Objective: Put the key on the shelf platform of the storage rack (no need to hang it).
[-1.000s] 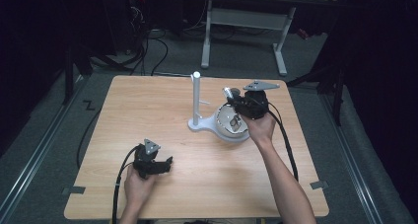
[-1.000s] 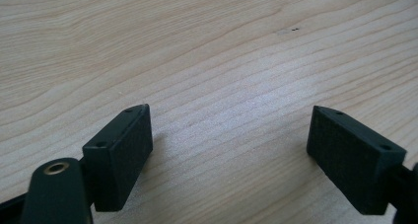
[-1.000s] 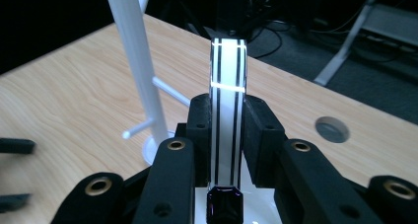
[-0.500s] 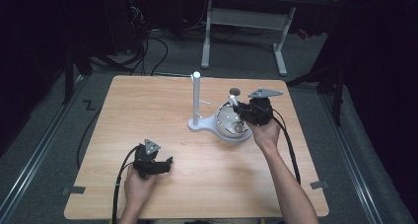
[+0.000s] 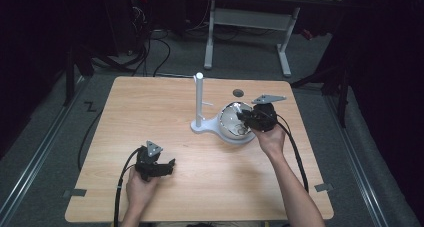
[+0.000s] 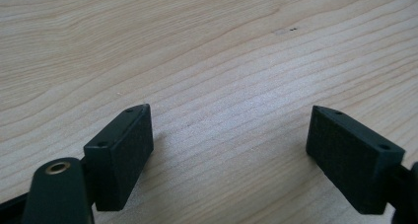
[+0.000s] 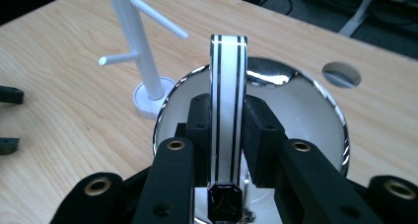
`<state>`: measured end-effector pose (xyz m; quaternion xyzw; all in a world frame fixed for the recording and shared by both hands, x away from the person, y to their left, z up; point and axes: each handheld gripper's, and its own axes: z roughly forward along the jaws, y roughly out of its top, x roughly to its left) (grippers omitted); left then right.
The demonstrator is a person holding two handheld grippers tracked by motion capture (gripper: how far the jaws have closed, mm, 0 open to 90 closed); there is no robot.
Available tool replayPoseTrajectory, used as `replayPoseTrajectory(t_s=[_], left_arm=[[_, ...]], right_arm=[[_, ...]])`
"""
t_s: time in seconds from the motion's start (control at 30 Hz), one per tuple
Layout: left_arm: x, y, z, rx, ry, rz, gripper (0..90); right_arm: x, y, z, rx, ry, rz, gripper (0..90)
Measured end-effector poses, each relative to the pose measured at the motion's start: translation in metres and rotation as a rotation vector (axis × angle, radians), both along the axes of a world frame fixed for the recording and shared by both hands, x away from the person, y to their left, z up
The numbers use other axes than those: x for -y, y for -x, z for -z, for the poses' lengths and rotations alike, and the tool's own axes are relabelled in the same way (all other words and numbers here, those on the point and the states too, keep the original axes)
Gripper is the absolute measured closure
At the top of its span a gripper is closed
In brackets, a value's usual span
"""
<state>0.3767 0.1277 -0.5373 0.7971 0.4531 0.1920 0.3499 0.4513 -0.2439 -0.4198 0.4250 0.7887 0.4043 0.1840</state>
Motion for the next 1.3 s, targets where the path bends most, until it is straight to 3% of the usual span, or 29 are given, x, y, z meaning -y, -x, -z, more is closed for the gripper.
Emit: replayPoseTrajectory(t_s=[0.3,0.7,0.87,1.07,1.3], left_arm=[[0.000,0.000,0.000,0.000,0.000,0.000,18.3],[0.000,0.000,0.000,0.000,0.000,0.000,18.4],[0.000,0.000,0.000,0.000,0.000,0.000,18.4],[0.000,0.000,0.000,0.000,0.000,0.000,18.3],[0.000,0.000,0.000,0.000,0.000,0.000,18.3]], right_arm=[[0.002,0.000,0.007,-0.027,0.031,0.000,75.5],[0.002,-0.006,0.013,-0.045,0.022,0.010,74.7],[0.002,-0.007,0.019,-0.061,0.069,0.018,71.3],[0.007,-0.005,0.026,-0.071,0.026,0.029,71.7],[0.002,-0.002,0.026,-0.052,0.051,-0.005,73.7]])
